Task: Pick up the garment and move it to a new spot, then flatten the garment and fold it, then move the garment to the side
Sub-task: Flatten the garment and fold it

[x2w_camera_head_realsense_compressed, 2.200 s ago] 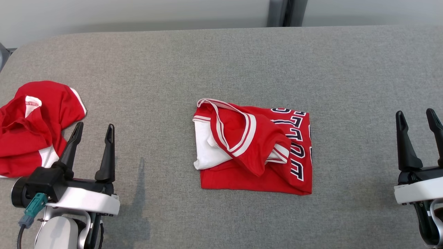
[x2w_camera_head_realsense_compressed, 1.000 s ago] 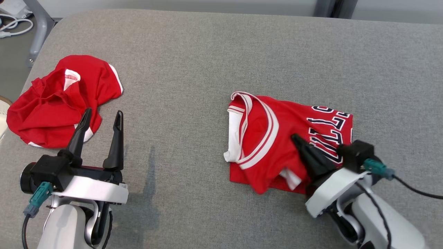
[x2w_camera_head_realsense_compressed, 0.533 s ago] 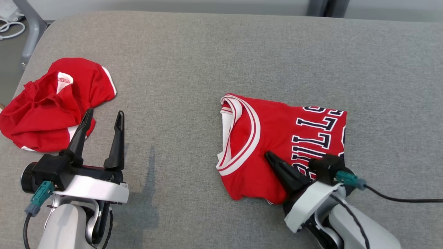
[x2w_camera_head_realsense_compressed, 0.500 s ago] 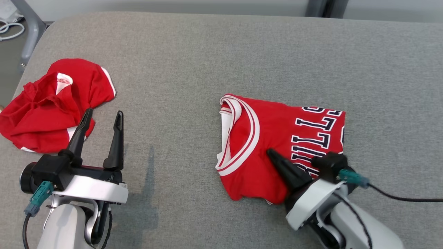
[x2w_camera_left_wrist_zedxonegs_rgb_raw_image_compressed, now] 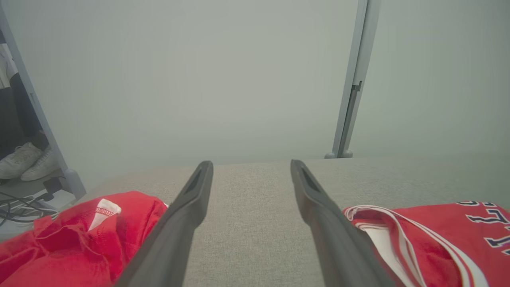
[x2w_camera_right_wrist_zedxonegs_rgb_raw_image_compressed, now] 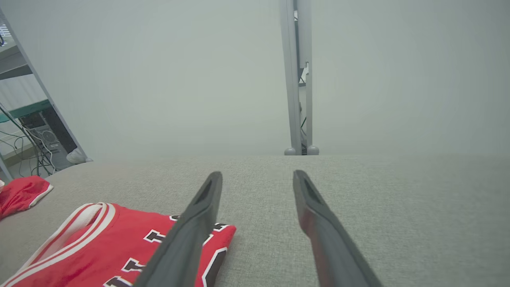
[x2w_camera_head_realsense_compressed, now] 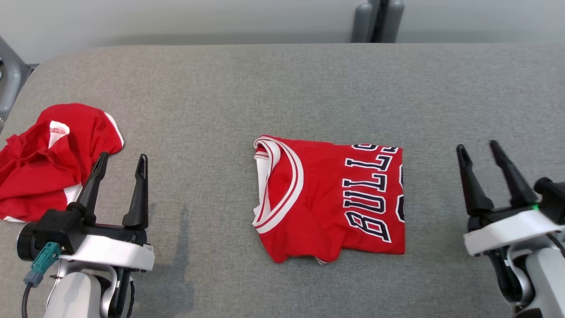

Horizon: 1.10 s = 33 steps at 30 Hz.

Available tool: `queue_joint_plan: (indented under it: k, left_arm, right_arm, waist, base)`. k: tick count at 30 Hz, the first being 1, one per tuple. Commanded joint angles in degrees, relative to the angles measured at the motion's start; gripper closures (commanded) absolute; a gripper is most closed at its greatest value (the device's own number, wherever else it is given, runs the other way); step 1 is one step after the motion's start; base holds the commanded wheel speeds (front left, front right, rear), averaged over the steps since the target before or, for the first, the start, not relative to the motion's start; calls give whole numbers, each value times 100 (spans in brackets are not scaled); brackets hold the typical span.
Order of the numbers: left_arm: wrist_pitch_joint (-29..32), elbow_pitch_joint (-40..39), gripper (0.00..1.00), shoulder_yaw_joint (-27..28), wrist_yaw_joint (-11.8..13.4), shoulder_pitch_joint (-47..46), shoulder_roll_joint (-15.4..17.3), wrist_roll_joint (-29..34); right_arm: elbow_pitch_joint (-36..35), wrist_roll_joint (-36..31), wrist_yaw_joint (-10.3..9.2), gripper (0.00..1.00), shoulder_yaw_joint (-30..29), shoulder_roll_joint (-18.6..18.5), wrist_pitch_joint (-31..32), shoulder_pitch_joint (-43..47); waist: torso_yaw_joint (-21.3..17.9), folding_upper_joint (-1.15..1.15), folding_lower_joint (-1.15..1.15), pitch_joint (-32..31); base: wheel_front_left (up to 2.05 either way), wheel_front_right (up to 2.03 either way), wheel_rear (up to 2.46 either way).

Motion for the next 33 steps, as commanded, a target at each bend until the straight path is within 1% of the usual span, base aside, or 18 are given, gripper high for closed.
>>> queue_joint_plan:
  k: [1,5,10,22,28,33]
  left_arm:
    - [-16,-13,0,22,6,30,48,6]
    - [-16,-45,0,7,7,141,69,48]
    - [-16,-39,0,31,11,318,115,74]
    - [43,-28,0,-25,74,836,215,142]
    - [135,-147,0,-61,98,972,250,105]
    - [201,-249,0,-80,133,1019,266,68]
  right_arm:
    - [-27,-13,0,0,-28,-2,-31,59]
    - [-152,-215,0,0,-453,20,5,348]
    - [-347,-358,0,0,-702,71,152,743]
    - [-862,-539,0,0,-947,189,502,1476]
    - [-1135,-606,0,0,-1081,258,636,1728]
    - [-1280,-624,0,0,-1132,312,710,1768]
  waist:
    - [-42,0,0,-44]
    - [-117,0,0,-200]
    - [-192,0,0,-472]
    - [-230,0,0,-980]
    - [-233,0,0,-1045]
    - [-244,0,0,-1048]
  base:
    - [0,0,0]
    - [0,0,0]
    - [0,0,0]
    - [0,0,0]
    - [0,0,0]
    - [0,0,0]
